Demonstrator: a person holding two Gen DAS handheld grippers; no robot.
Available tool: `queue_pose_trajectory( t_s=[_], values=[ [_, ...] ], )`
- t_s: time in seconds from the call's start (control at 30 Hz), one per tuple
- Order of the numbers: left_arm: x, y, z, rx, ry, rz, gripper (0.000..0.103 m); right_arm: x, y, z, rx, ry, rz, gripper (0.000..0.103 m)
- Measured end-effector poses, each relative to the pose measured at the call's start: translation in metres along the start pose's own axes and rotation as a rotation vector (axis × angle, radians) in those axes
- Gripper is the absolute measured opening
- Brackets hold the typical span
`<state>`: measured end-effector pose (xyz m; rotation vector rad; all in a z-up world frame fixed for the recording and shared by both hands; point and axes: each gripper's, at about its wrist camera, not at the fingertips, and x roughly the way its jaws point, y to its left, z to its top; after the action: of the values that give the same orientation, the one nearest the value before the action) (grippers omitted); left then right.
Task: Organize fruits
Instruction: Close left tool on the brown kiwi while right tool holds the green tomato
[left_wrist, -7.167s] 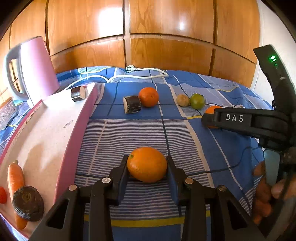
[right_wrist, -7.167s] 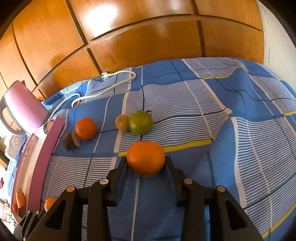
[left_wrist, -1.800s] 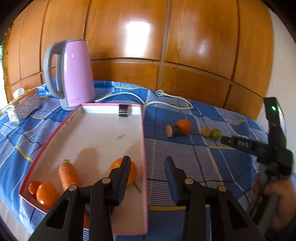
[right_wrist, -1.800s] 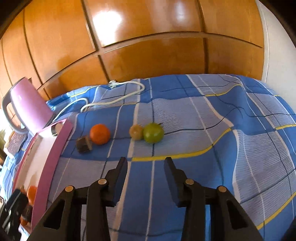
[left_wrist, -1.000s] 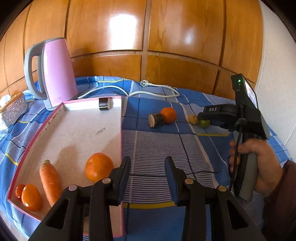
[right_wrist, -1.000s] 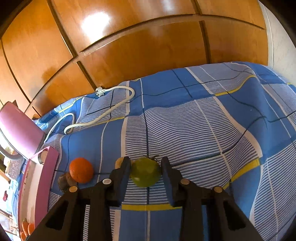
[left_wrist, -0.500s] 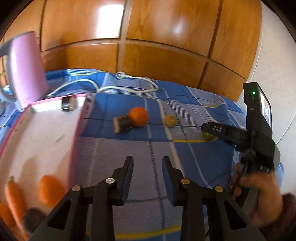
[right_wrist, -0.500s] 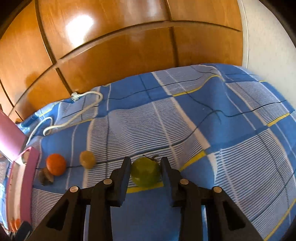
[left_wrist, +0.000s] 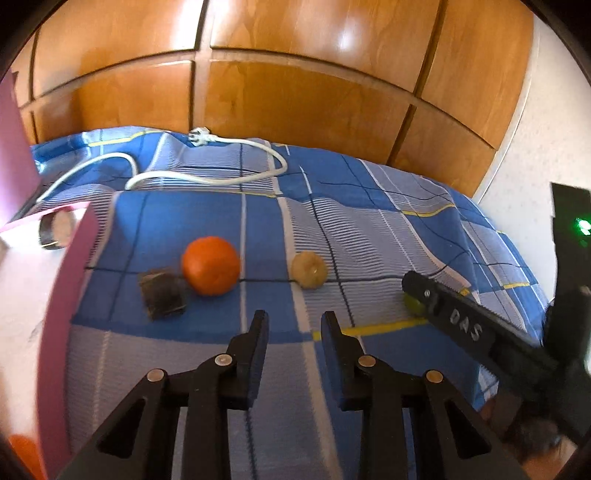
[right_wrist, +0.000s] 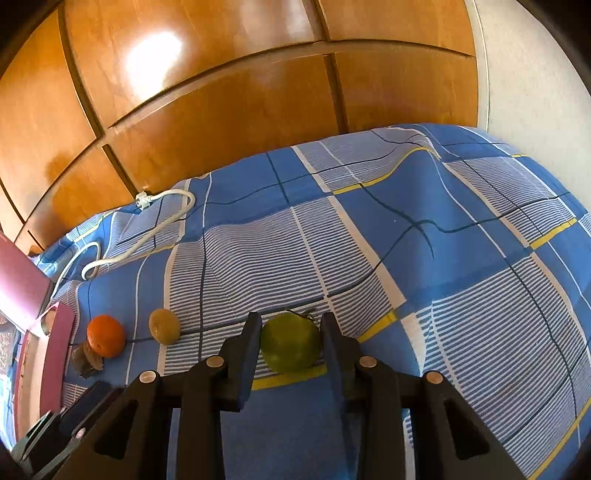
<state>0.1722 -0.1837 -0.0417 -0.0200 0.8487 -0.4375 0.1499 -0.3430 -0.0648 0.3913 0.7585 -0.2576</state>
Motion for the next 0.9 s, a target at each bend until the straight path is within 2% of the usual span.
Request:
queue_pose_trajectory(
  t_s=[0.17,0.37,0.53,0.7,0.9],
  values=[
    [0.017,-0.007,0.016,0.009,0.002,-0.012,0.030,0.001,-0.001,0.001,0.005,0.000,0.010,0.033],
    [0.042,-0.016,0.031,0.033,0.034,0.008,0.028,0.002,-0.002,0.002,0.017,0.001,0.021,0.033],
    [0.059,-0.010,0.037,-0.012,0.065,0.013,0.026,0.003,-0.002,0.001,0.016,0.002,0.022,0.033],
    [0.053,-0.006,0.032,-0.033,0.050,0.007,0.026,0.010,0.001,0.000,0.008,0.036,0.021,0.034],
    [0.034,-0.002,0.016,-0.051,0.045,0.010,0.026,0.010,0.002,-0.001,0.005,0.028,0.020,0.034]
  ],
)
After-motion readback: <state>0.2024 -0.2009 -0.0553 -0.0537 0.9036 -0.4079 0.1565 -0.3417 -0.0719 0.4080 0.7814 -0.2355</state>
